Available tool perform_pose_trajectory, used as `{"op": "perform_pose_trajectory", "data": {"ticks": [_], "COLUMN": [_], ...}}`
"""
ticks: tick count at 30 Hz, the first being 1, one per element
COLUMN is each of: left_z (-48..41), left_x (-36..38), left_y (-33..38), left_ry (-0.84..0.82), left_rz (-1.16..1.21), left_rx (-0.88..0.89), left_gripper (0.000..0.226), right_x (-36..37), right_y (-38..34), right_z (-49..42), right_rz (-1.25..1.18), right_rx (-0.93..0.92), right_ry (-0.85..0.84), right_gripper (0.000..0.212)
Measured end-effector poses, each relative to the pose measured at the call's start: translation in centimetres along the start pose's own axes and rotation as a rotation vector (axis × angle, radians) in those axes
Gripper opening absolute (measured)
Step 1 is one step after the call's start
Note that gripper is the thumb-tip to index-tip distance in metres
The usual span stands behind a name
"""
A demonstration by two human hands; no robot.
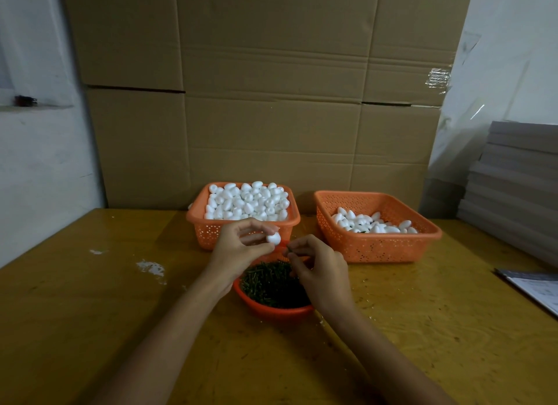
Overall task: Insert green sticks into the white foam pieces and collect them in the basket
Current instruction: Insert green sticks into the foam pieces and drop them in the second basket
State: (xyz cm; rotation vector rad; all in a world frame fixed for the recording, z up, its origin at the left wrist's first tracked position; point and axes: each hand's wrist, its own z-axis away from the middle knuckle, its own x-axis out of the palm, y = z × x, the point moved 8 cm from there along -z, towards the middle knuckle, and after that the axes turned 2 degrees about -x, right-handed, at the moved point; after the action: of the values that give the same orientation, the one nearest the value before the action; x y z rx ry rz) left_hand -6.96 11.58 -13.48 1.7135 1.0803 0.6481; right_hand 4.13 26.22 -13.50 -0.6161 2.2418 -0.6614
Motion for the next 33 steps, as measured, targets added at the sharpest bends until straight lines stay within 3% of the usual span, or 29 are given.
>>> {"op": "perform_pose_trajectory", "data": {"ticks": [13,33], "left_z": [0.07,0.30], "left_x": [0.04,0.61], "left_y": [0.45,0.69], "left_ry": [-0.011,0.010], "left_rz": [-0.006,-0.156], "left_rx": [0.051,0.039], "left_gripper": [0.034,0.029], "right_x": [0.06,0.05], "right_y": [0.28,0.21], "right_z": [0.08,0.14], "right_rz": [0.024,0.032], "right_rx": [-0.013,-0.009], "right_ry": [0.013,-0.017], "right_gripper": [0.014,0.015]}}
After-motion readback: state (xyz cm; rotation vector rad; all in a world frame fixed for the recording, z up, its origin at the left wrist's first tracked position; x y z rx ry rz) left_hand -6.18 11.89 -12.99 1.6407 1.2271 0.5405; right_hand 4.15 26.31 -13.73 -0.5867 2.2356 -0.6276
